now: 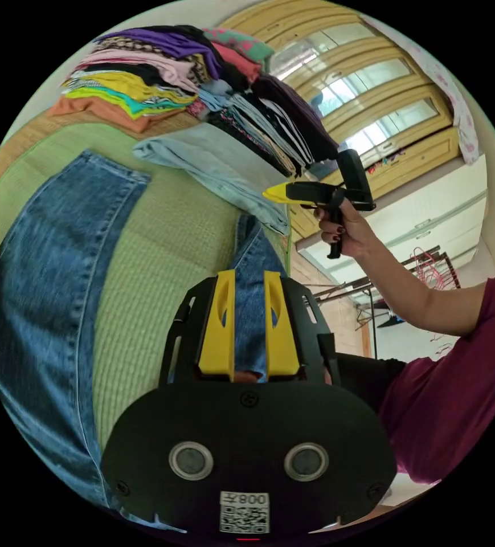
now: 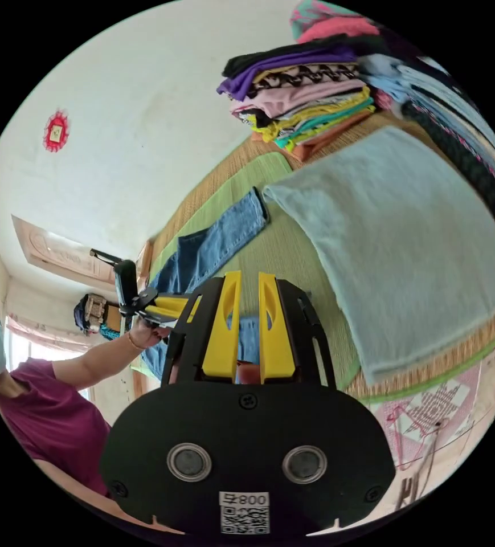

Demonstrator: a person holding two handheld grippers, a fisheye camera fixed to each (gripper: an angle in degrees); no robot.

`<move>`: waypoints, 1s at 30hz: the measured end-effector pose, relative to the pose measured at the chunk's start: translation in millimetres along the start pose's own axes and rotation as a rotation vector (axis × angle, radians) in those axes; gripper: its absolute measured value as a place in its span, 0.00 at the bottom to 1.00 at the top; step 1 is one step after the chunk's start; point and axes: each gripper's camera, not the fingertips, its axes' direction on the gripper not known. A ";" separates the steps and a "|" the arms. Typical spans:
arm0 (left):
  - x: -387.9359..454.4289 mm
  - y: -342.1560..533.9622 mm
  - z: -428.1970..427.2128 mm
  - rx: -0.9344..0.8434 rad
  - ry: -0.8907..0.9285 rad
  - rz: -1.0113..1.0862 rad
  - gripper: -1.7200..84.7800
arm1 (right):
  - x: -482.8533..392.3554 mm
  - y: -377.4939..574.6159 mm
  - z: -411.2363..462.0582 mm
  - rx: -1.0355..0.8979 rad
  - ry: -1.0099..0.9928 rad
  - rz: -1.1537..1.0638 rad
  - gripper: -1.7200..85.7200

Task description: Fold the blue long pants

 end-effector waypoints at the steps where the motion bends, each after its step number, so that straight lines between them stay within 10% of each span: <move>1: 12.3 -23.8 17.8 -0.038 -0.014 0.037 0.12 | 6.8 14.1 -5.2 0.010 -0.002 0.020 0.09; 13: 30.6 -131.1 119.1 -0.258 -0.033 0.020 0.07 | 111.6 154.6 -41.9 0.024 -0.111 0.242 0.11; 30: 45.8 -7.6 -56.1 0.266 0.410 0.165 0.05 | 148.7 166.2 0.9 0.148 -1.024 0.157 0.15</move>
